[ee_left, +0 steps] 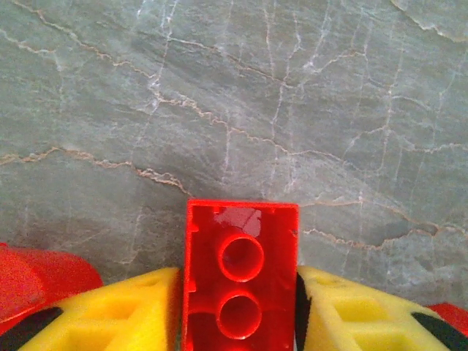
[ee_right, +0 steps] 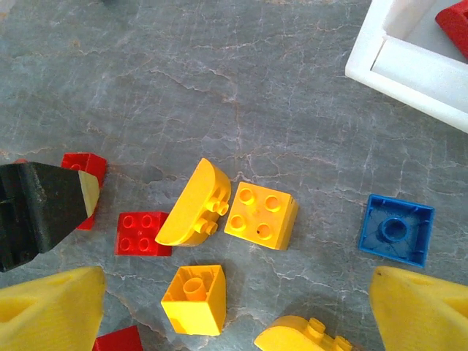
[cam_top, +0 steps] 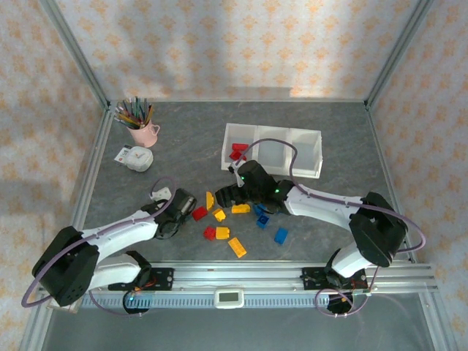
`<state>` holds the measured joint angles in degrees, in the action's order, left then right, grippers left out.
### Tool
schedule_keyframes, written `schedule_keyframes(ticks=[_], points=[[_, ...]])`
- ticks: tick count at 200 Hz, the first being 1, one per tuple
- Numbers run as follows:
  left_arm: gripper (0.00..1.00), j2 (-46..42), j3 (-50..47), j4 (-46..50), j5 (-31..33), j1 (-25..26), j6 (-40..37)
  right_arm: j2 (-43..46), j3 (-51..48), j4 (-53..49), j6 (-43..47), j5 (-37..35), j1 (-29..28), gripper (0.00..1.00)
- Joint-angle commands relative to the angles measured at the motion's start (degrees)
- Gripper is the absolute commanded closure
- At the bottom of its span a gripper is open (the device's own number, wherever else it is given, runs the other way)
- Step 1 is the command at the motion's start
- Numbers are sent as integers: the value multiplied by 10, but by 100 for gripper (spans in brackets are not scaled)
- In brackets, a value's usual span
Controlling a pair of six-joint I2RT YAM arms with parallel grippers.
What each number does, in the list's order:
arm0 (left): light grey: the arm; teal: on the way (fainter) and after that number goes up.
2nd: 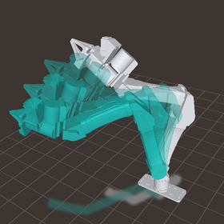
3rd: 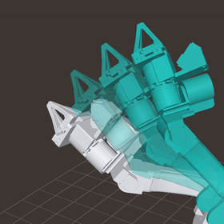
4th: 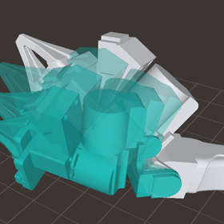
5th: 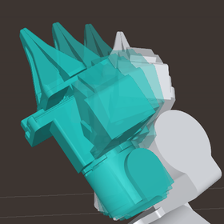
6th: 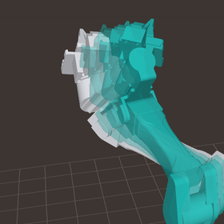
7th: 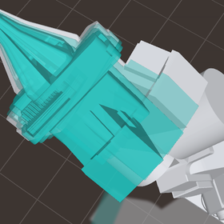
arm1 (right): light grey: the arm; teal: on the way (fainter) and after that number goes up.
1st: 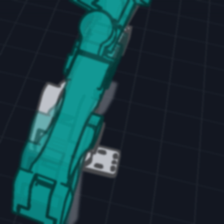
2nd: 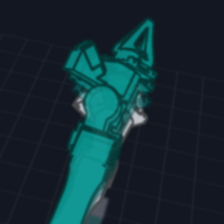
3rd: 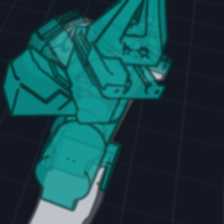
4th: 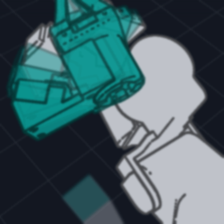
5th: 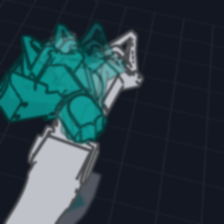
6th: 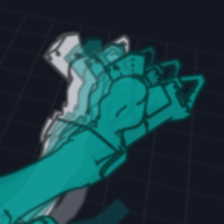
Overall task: Sort the legos into containers by color
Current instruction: Pick up the lego from the bottom-left of the table, then place the lego in the container.
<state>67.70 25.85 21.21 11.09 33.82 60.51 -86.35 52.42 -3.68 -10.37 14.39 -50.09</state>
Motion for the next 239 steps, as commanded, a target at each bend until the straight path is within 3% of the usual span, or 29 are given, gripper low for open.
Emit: schedule_keyframes(ticks=[1,57,89,178,227,239], points=[[66,-6,17,7,23,3,-6,25,-11,13,-5,-11,6,6],[72,-67,75,13,-14,5,-48,69,-17,-11,-39,-8,50,0],[74,-33,172,-3,-18,5,-108,100,-17,-49,-50,-34,86,0],[75,305,496,-86,-81,4,-258,159,-51,-92,-85,-52,221,0],[73,512,723,3,-61,-6,-293,163,-68,-78,-88,-37,259,0],[66,538,757,20,-65,-14,-289,164,-67,-80,-88,-37,259,0]])
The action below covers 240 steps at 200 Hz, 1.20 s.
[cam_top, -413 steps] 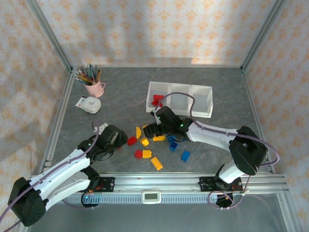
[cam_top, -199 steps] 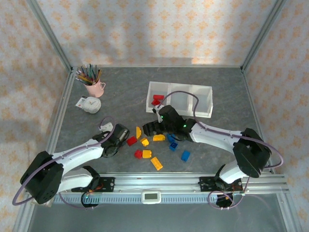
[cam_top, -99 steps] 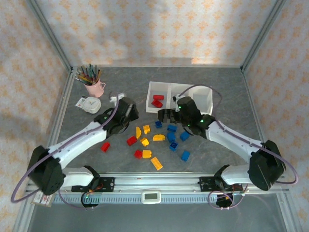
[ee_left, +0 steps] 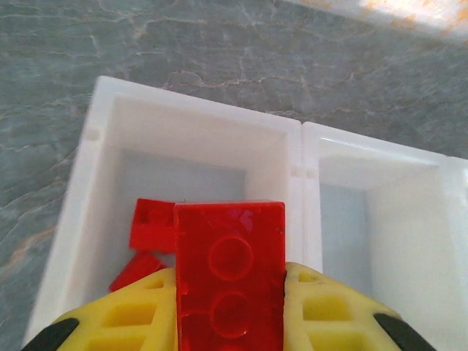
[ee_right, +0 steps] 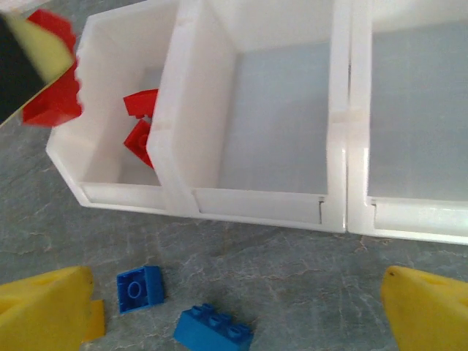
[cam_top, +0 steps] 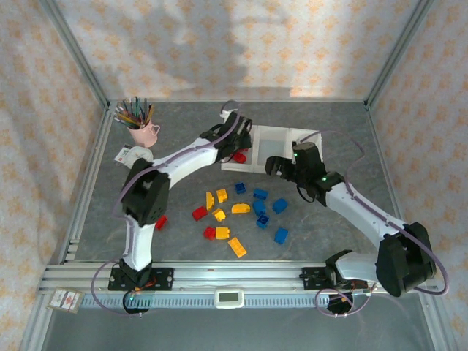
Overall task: Sort the legos into containers by color
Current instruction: Place the lego in the container, then pick up the lego from the bottom-left of the table.
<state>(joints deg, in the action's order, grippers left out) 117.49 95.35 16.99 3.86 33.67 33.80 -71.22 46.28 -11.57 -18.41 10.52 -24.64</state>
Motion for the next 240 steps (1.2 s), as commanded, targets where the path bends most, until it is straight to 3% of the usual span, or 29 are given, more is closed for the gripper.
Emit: schedule_keyframes(ticks=[1,35,62,100,124,158,180,240], points=[[65,41,65,63,7,-13,-22,13,-6,-2,-7,1,5,0],[43,36,76,39,-49,-23,-46,23,5,-15,2,2,5,0],[41,-6,54,41,-75,-24,-58,25,15,-24,8,13,4,0],[38,-153,-110,-23,-104,-25,-53,24,21,-25,21,26,-24,0],[37,-239,-206,-21,-79,-28,-45,16,19,-17,25,26,-59,0],[34,-369,-339,27,40,-34,-9,14,11,7,25,28,-116,0],[30,-448,-422,54,69,-55,36,11,-2,34,21,26,-155,0],[4,-607,-594,144,124,-142,129,-19,-25,98,-4,28,-246,0]])
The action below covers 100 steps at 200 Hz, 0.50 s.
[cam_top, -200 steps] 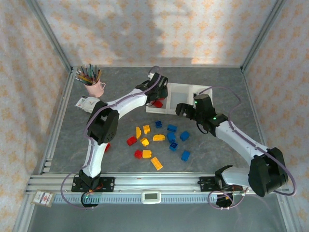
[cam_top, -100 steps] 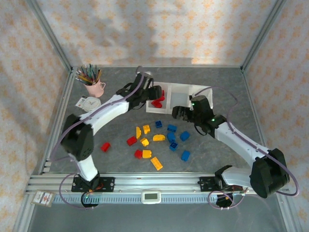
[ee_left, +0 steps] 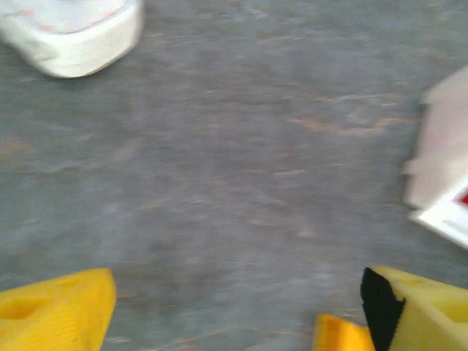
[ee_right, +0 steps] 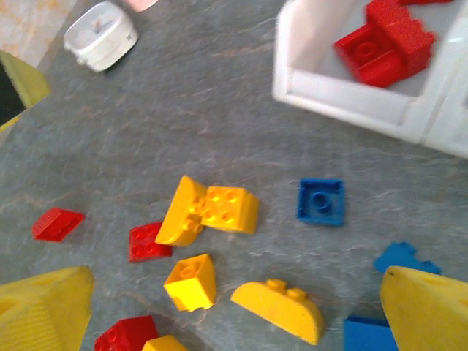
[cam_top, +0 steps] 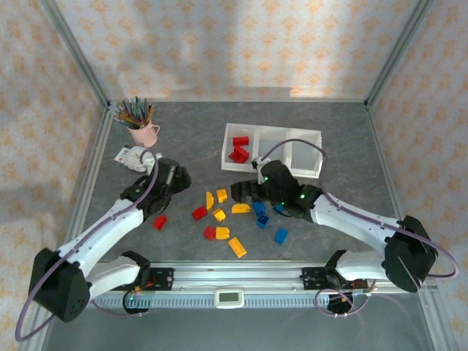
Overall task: Sort the legos into containers by color
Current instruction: Pick up the lego from the bottom-left of the table.
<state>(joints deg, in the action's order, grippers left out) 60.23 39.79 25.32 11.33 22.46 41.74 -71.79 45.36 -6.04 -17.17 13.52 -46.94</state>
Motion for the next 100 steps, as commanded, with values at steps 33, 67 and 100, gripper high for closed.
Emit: schedule_keyframes(ticks=[33,67,100], points=[[1,-66,-80,60,38,-74,57,-41,-10,58,-23,0,-44,0],[1,-42,-113,27,-57,-80,71,-52,-10,59,-31,-3,-48,0],[1,-40,-136,33,-77,-69,79,-41,-31,69,-38,-8,-48,0]])
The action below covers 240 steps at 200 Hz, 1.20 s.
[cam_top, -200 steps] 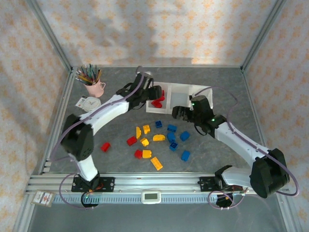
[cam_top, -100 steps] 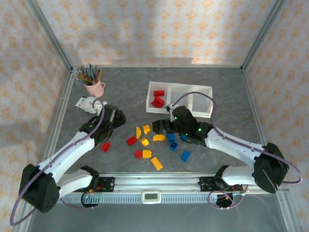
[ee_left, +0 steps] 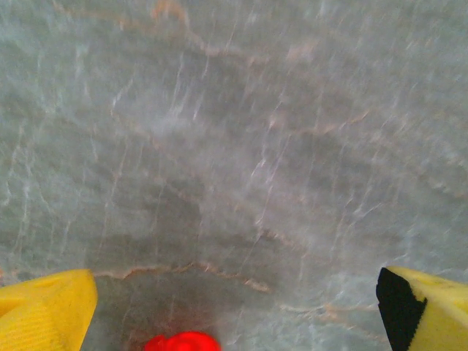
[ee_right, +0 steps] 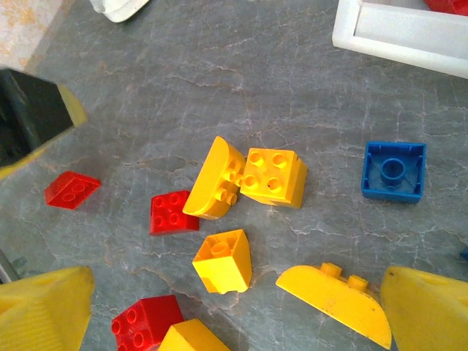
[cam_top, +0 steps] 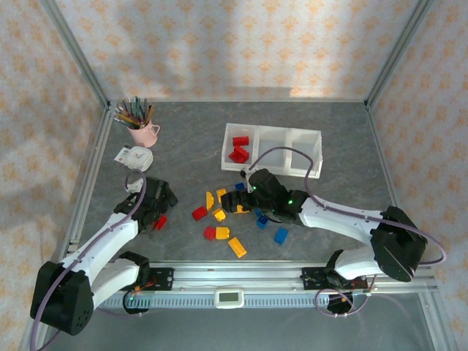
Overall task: Sort the legos into containers by color
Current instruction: Pick up the lego from the bottom-left of the table.
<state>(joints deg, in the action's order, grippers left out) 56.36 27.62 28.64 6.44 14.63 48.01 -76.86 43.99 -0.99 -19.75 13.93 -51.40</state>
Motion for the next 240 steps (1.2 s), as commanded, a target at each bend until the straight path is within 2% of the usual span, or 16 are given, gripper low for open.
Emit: schedule_keyframes(ticks=[1,30,56,80,154,240], points=[[1,-1,-15,-1,-28,11,16,9,-18,19,-12,-13,-3,0],[1,9,-27,-12,-40,43,24,3,-19,18,-13,-17,-4,0],[5,17,-26,-18,-36,79,35,0,-19,20,-13,-15,-3,0],[17,21,-26,-9,-20,83,43,0,-22,21,-10,-17,-3,0],[38,42,-28,-10,-22,99,45,-6,-21,20,-11,-21,-4,0],[70,31,-29,-10,-31,106,43,-9,-14,19,-12,-21,-4,0]])
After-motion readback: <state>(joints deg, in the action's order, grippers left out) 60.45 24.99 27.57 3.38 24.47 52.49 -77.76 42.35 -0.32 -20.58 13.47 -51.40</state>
